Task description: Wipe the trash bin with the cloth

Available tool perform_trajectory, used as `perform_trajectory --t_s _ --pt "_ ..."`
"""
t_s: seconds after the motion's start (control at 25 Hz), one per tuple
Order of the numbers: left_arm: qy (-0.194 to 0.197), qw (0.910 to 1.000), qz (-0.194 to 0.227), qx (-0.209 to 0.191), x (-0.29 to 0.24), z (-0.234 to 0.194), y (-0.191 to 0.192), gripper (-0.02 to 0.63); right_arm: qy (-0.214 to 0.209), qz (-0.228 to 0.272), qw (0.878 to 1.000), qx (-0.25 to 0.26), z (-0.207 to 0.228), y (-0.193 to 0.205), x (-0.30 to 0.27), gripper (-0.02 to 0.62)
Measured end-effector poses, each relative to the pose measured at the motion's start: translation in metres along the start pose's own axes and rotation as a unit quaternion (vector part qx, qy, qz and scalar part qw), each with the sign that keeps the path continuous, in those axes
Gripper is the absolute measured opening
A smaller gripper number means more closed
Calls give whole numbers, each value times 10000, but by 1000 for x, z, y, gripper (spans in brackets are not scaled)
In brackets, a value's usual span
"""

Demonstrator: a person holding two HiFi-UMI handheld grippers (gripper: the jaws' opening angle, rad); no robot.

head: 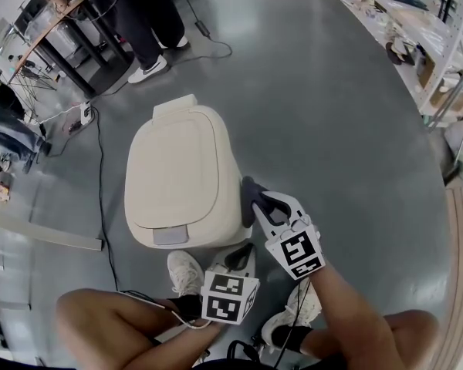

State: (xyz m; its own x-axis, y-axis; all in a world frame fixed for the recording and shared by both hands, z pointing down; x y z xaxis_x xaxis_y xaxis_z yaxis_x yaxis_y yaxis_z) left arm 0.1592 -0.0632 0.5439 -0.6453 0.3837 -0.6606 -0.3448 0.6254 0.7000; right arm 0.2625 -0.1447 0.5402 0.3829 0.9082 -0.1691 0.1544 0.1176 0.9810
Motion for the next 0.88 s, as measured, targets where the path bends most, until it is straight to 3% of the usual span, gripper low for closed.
perform_trajectory --t_s 0.24,0.4,0.88 --pt "130 9991 351 -204 9 7 -15 -3 120 798 9967 -65 14 -61 3 67" --pt "-123 9972 525 -521 16 6 -28 -3 50 1089 9940 66 15 -87 6 67" --pt "-114 9984 510 -206 12 2 -23 -3 77 884 9960 -88 11 -62 -1 66"
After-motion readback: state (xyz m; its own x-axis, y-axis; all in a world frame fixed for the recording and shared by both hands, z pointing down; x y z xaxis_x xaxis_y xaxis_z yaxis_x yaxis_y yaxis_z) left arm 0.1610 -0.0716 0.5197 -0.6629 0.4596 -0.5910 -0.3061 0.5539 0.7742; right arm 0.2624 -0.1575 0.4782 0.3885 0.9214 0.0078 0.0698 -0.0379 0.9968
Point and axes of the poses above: the fingertips, and each gripper's own axes: x backward along the fingers, z to its right, y out of its underside, the point moved 8 cm from there along x, backward along the fingers, and after that the axes turned 14 degrees about y, right-handed, at the moved point
